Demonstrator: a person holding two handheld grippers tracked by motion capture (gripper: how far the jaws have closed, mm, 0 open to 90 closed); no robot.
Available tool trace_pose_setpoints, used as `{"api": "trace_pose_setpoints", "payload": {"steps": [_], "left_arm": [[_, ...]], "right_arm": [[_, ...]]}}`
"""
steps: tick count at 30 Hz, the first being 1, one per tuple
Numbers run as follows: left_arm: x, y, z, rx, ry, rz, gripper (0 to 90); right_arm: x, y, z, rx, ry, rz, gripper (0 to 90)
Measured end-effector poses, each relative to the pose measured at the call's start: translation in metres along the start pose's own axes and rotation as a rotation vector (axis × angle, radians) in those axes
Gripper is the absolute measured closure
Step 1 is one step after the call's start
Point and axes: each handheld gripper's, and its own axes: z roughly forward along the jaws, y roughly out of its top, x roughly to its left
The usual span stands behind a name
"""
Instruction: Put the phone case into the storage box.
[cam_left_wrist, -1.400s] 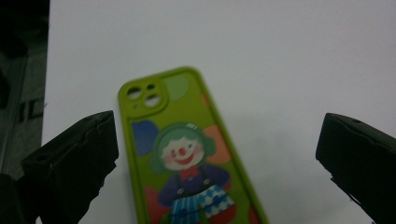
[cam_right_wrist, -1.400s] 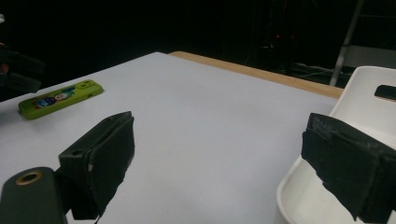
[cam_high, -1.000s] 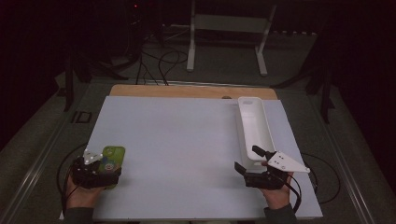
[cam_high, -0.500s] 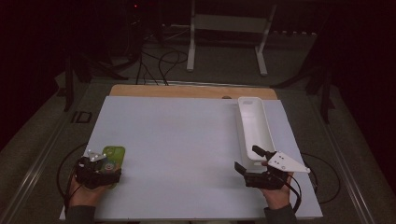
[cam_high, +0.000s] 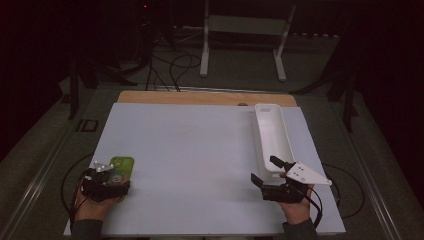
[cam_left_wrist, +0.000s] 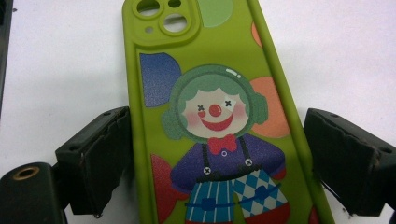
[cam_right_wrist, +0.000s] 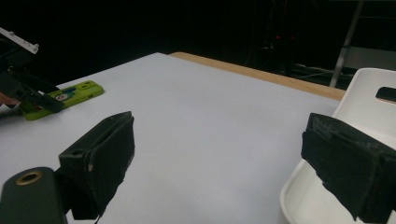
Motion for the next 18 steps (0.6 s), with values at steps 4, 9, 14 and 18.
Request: {"api": "trace_pose_setpoints", "payload": {"steps": [4,9,14,18], "left_arm": [[0.0002,0.0002,-0.0009,0.009,-0.006,0.007,11.9],[-0.0002,-0.0003,-0.0026,0.005,-0.011,0.018,14.9],[0.0000,-0.0009,-0.0035,-0.004,-0.014,0.025,15.7],[-0.0016,0.0001,-0.0062,-0.034,-0.008,0.036,16.3]], "right_arm": [[0.0008,0.0000,0.0009,0.001,0.001,-0.001,9.1],[0.0016,-0.0003,0.0023,0.005,0.003,-0.002,9.1],[0.0010,0.0000,0.0019,0.002,0.002,-0.001,9.1],[0.0000,0.0005,0.0000,-0.001,-0.002,0.004,9.1]]}}
